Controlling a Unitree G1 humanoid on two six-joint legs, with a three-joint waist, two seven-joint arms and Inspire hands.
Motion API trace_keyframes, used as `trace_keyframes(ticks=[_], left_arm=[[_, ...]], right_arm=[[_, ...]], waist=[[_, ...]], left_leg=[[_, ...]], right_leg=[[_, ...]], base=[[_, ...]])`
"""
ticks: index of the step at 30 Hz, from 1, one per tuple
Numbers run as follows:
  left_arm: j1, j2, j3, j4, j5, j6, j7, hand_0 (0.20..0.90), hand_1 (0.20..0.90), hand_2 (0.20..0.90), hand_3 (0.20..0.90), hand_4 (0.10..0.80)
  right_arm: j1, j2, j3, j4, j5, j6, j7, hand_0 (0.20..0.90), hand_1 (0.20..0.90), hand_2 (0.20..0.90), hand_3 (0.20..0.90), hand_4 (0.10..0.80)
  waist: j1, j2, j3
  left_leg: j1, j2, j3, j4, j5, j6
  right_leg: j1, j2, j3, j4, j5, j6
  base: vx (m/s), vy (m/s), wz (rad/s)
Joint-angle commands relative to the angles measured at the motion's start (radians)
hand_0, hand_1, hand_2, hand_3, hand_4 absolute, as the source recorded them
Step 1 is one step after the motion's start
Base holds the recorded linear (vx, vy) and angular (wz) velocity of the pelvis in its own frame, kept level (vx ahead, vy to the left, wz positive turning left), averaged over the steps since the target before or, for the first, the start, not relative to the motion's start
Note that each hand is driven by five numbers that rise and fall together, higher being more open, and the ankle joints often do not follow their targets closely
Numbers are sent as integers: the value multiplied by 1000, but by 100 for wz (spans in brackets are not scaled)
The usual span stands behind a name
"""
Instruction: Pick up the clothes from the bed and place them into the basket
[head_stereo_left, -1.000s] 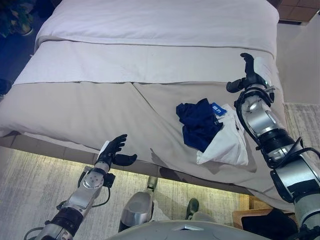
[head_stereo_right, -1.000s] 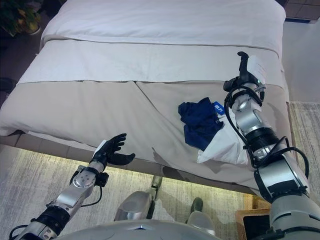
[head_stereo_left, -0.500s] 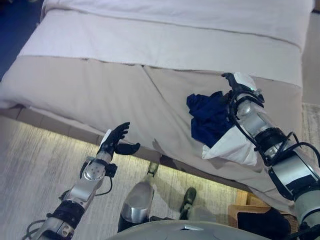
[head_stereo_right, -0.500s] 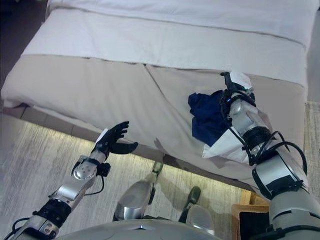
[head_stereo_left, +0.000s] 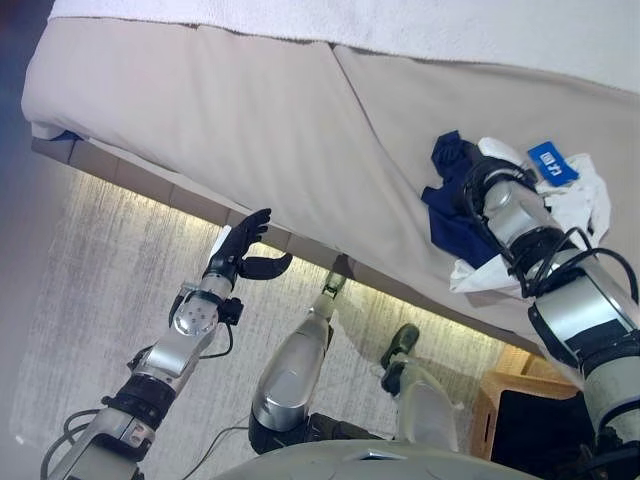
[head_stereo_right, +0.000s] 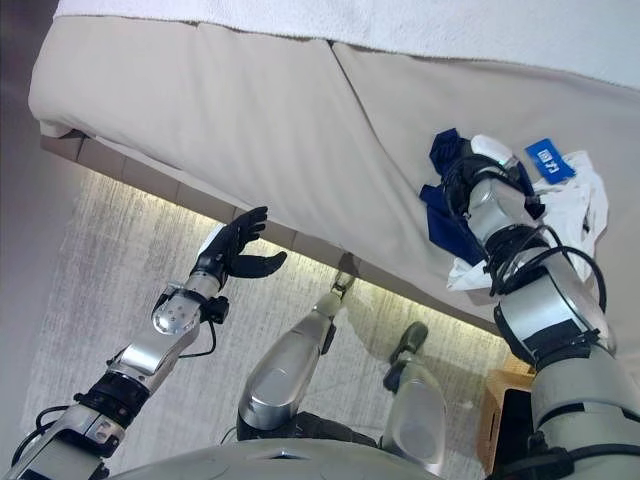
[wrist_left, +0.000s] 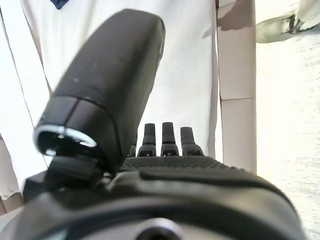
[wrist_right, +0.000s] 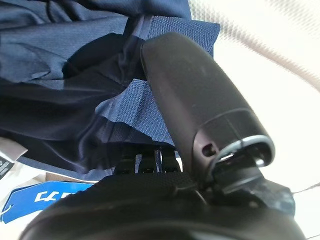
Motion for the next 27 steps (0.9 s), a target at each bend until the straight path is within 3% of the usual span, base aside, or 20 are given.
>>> trace_keyframes(ticks=[1,2,4,5,6,7,15,22,27], left_arm=[[12,30,-6,-137,-35,-77,46,900,900,900,900,800],[11,28,-9,-140,-36,-72,52,900,900,900,900,800],[10,30,-13,-148,-40,-64,57,900,900,900,900,800],[12,33,-13,-153,-42,-61,57,900,900,900,900,800],[13,35,-12,-156,-43,-60,53,900,900,900,900,800],[14,35,-13,-156,-41,-60,51,900,900,900,900,800],[15,33,-12,-150,-37,-70,54,900,900,900,900,800],[8,35,9,-126,-34,-41,47,900,900,900,900,800],[32,29,21,-120,-24,-25,54,900,900,900,900,800]], right_arm=[[-87,-21,85,-5,-31,-3,1,900,900,900,900,800],[-91,-19,89,6,-29,-1,8,900,900,900,900,800],[-89,-19,92,19,-28,-2,11,834,834,834,823,723],[-88,-22,92,20,-25,-2,10,589,589,589,538,438],[-88,-24,93,23,-20,-5,5,505,505,505,439,339],[-90,-26,95,25,-15,-6,-2,300,300,300,200,100],[-109,-33,85,-29,-7,6,-71,300,300,300,200,100],[-104,-63,72,-117,-2,-15,-83,300,300,300,200,100],[-64,-89,54,-222,34,-20,-96,300,300,300,200,100]], waist=[[11,14,-11],[13,16,-11],[15,19,-11],[15,20,-11],[16,21,-11],[16,21,-11],[4,9,-11],[-33,-27,-11],[-60,-60,-83]], left_leg=[[-89,-55,19,237,-190,73],[-98,-56,18,247,-195,74],[-112,-56,17,260,-199,75],[-112,-55,16,260,-199,75],[-112,-54,16,259,-199,76],[-110,-53,16,257,-198,75],[-32,-35,19,199,-186,71],[157,-5,51,98,-183,61],[240,19,76,19,-175,53]], right_leg=[[-111,26,-23,34,102,-74],[-122,25,-22,47,97,-75],[-135,22,-21,64,92,-76],[-137,22,-21,66,92,-76],[-138,22,-20,67,92,-76],[-136,23,-19,66,92,-76],[-75,35,-9,14,107,-71],[99,43,26,-104,136,-56],[173,58,58,-186,166,-43]], base=[[-34,30,4],[-25,27,7],[-23,16,4],[0,0,0],[0,0,0],[-17,-6,-4],[-22,-10,-2],[13,2,-8],[69,8,-23]])
